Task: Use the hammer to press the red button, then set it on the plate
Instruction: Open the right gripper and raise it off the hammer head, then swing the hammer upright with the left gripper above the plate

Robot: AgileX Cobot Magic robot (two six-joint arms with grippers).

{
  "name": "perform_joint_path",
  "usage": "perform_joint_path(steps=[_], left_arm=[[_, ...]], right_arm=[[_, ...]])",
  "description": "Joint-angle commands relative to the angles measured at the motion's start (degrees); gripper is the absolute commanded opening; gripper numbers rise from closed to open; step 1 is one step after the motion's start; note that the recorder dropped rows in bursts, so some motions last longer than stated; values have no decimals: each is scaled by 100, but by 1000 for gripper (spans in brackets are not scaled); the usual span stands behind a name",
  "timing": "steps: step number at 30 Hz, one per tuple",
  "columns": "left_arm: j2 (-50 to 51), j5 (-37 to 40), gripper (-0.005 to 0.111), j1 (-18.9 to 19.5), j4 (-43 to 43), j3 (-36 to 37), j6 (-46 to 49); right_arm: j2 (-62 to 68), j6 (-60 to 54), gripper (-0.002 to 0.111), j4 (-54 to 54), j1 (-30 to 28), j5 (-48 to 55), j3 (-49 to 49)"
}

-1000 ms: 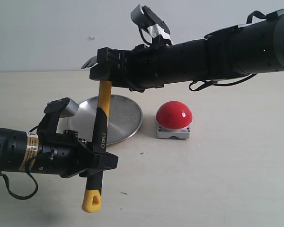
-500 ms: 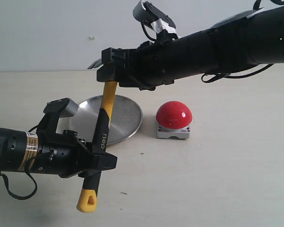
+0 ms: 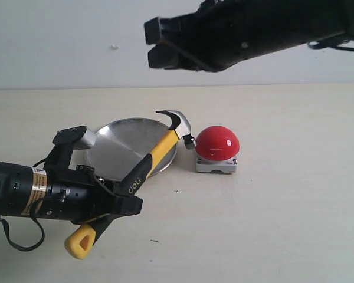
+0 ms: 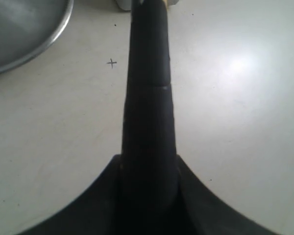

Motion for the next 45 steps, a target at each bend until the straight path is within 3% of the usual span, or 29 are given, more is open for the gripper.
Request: perform_joint_path(steps=[1, 4, 8, 16, 23, 30, 35, 45], left_arm=[[-338, -312, 0, 11, -59, -66, 88], [-606, -312, 0, 11, 75, -66, 65], [-1055, -312, 0, 11, 165, -66, 53], [-1575, -334, 0, 11, -149, -66, 53], [-1591, -333, 0, 11, -207, -66, -65], [-1580, -187, 0, -346, -827, -66, 395], [-1580, -122, 0, -583, -1465, -66, 914], [-1580, 0, 0, -701, -1704, -66, 1293]], right_arm=[[-1151, 58, 8, -449, 5, -273, 597], [-2280, 58, 0, -473, 5, -1061, 1626], [-4131, 58, 0, -271, 5, -2376, 3267], [-6748, 80, 0, -193, 5, -2861, 5345], [-7879, 66, 0, -193, 5, -2782, 6138], [-8534, 66, 0, -193, 5, -2792, 6737], [-8583, 57, 0, -446, 5, -2681, 6737], [-8583, 141, 0, -338, 5, -2480, 6737]])
